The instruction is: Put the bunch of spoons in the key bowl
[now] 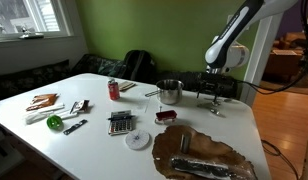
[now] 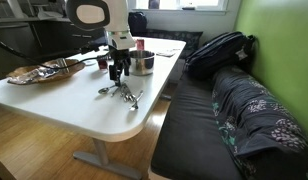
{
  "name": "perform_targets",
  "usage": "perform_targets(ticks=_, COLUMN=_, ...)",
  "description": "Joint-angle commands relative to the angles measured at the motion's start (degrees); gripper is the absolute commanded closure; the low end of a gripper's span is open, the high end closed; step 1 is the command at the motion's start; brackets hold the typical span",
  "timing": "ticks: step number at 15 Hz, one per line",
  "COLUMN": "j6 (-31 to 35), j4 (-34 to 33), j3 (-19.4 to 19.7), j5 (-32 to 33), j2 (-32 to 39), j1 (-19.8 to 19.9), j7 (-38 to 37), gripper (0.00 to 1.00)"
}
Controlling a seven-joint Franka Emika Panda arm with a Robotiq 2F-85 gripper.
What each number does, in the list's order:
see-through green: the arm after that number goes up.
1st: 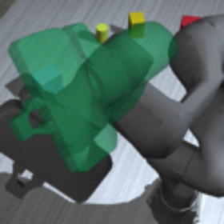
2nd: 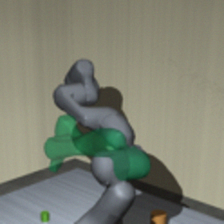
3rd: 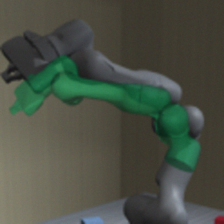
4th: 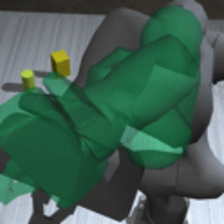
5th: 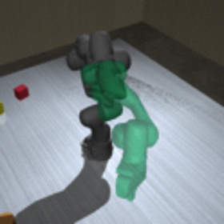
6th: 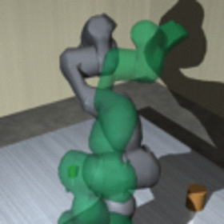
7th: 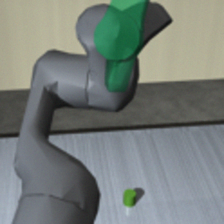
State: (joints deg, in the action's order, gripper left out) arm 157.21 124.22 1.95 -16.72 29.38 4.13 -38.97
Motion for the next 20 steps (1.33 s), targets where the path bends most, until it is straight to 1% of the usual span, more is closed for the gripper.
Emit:
perform_targets(ticks=1, j6=-5.62, j4=-9.04, j3=0.41, j5=-3.23, j2=6.78, j1=0.36, j7=0.31, gripper=0.0)
perform_targets(ticks=5, j6=-10.05, j4=-13.92, j3=-0.45, j5=-5.89, j2=9.25, j1=1.28, j7=1.12, gripper=0.0)
perform_targets(ticks=6, j6=-11.07, j4=-14.74, j3=-0.38, j5=-6.21, j2=9.54, j1=1.2, j7=0.97, gripper=0.08)
perform_targets(ticks=7, j6=-12.5, j4=-15.25, j3=0.15, j5=-5.86, j2=9.54, j1=0.63, j7=0.53, gripper=0.25)
perform_targets(ticks=13, j6=-18.86, j4=-15.6, j3=3.86, j5=-2.85, j2=8.72, j1=-2.04, j7=-2.96, gripper=0.73)
perform_targets(ticks=15, j6=-19.98, j4=-15.47, j3=4.67, j5=-2.38, j2=8.56, j1=-2.5, j7=-3.71, gripper=0.87)
perform_targets(ticks=16, j6=-20.33, j4=-15.38, j3=4.94, j5=-2.34, j2=8.41, j1=-2.62, j7=-3.87, gripper=0.96)
perform_targets(ticks=17, j6=-20.17, j4=-15.04, j3=5.06, j5=-2.45, j2=7.96, j1=-2.67, j7=-3.81, gripper=0.99)
perform_targets(ticks=20, j6=-19.08, j4=-13.5, j3=4.68, j5=-2.96, j2=5.91, j1=-2.67, j7=-3.06, gripper=1.0)
